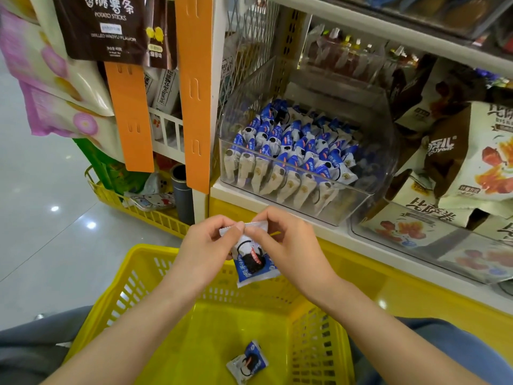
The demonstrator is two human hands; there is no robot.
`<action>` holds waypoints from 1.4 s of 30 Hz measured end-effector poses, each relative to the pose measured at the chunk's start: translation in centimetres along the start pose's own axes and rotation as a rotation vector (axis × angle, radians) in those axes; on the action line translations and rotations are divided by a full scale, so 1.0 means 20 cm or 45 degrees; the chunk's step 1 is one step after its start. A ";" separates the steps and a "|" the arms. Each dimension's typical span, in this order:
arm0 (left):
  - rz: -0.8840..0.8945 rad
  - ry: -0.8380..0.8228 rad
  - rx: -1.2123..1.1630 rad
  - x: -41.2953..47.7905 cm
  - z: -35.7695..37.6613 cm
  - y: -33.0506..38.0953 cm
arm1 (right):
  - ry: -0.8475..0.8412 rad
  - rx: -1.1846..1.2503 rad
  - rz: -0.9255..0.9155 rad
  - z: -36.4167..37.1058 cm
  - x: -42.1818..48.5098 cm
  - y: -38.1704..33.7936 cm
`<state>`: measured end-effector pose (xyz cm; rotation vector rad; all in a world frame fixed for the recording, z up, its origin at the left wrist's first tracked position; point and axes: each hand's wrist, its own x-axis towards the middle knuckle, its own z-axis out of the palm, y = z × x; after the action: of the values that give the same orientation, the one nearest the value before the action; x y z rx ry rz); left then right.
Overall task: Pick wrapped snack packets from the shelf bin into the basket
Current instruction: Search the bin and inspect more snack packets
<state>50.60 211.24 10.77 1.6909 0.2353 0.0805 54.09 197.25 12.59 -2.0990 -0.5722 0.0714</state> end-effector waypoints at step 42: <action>0.270 0.037 0.334 -0.01 0.02 -0.02 | 0.064 0.510 0.354 0.04 0.00 -0.01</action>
<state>50.32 210.93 10.28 1.9731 0.0895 0.2407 53.81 197.87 12.30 -1.7686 -0.2096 0.2689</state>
